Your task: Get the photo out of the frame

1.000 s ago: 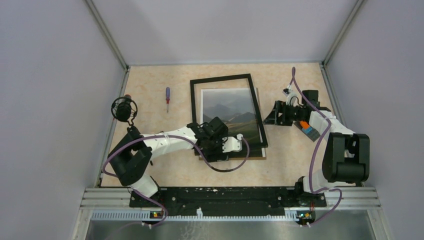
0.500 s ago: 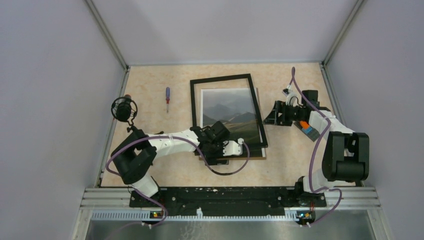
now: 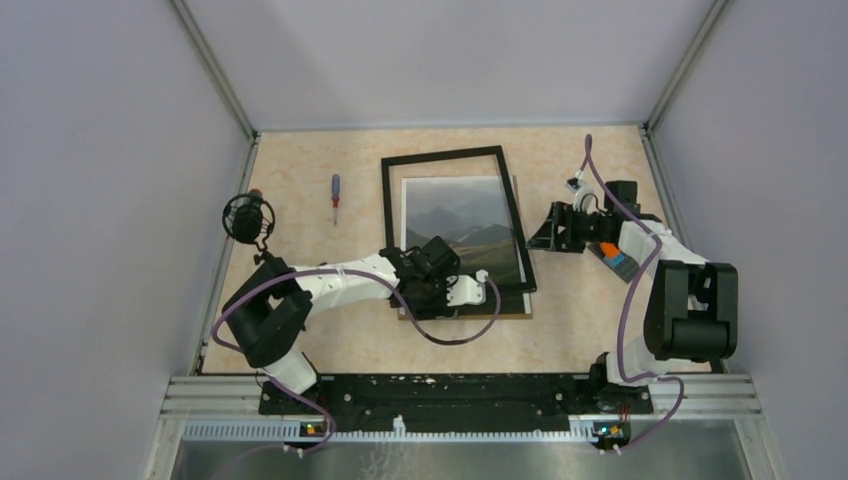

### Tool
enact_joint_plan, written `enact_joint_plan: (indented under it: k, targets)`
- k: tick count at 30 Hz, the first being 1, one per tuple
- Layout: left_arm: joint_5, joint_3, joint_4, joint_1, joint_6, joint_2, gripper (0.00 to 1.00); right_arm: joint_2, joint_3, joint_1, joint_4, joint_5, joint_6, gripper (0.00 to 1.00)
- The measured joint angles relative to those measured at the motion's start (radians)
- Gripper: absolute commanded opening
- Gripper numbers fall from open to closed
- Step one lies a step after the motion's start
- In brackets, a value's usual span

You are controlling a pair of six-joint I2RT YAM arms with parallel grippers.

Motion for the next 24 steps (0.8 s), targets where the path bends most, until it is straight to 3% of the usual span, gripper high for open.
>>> enact_joint_plan:
  k: [6,19,24]
  targets:
    - [0.005,0.029,-0.004,0.039,0.002,0.011,0.63,0.003,0.000,-0.001,0.000,-0.002,0.000,0.77]
    - [0.011,0.082,0.019,0.096,0.005,0.082,0.61,0.016,0.000,-0.008,0.002,-0.023,0.000,0.77]
    - [0.010,0.108,0.049,0.136,0.005,0.105,0.72,0.016,0.000,-0.008,0.003,-0.027,-0.004,0.77]
